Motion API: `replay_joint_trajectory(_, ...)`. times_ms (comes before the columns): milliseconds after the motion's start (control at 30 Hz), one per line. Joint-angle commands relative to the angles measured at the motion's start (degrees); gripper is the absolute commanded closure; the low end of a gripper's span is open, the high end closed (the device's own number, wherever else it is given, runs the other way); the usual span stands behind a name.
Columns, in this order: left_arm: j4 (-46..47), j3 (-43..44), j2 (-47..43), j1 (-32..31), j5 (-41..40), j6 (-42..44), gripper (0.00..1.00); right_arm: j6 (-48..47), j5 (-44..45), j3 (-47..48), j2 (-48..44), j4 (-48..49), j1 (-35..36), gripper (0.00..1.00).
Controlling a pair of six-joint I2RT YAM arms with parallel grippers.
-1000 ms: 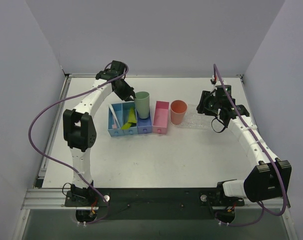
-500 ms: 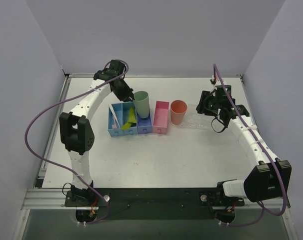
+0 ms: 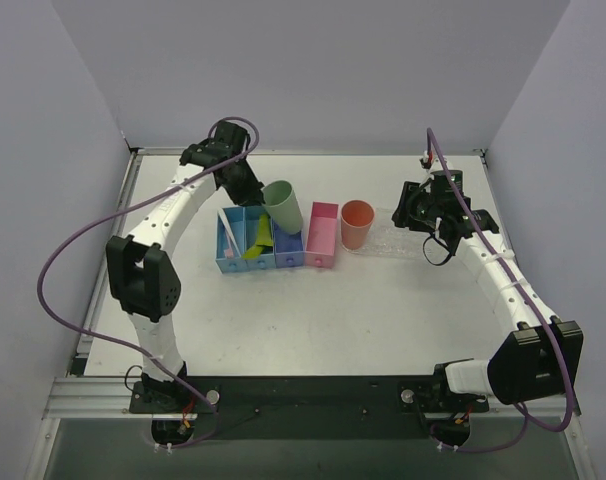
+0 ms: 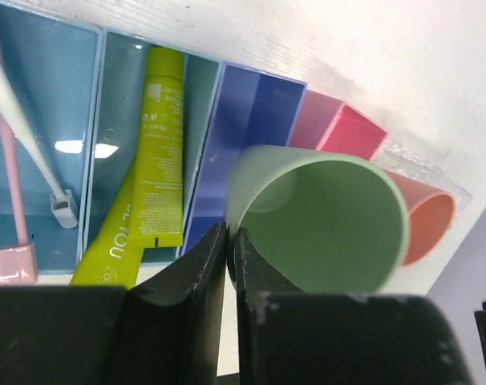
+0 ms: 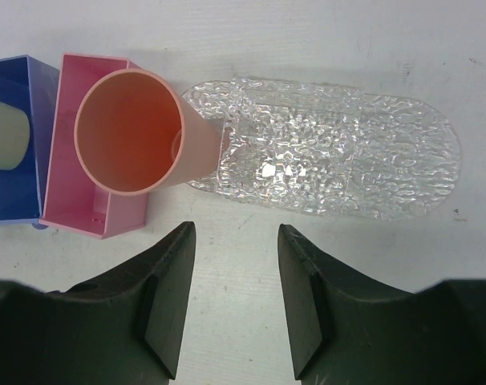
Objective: Prepare toiletry sets of a toothbrush and toothpaste on the tray
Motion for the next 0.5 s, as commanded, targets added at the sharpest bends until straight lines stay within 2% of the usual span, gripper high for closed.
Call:
replay_joint_trajectory(0, 9.68, -5.17, -9.13, -0.45, 1.76, 1.64, 1.0, 0.52, -0.41, 0.34, -2.44, -0.04, 0.06, 0.59)
replay_joint_trajectory(133, 15.48, -9.67, -13.26, -0.45, 1.94, 2.52, 1.0, 0.44, 0.03, 0.35, -3.24, -0.48, 0.15, 0.59)
replay_joint_trajectory(300, 15.85, -11.08, -15.9, -0.45, 1.32, 5.59, 1.0, 0.61, 0.03, 0.78, -3.94, -1.45, 0.24, 0.6)
replay_joint_trajectory(467, 15.84, -10.65, -18.36, -2.73, -2.71, 11.2, 1.0, 1.05, -0.15, 4.02, -4.73, -3.02, 1.03, 0.61)
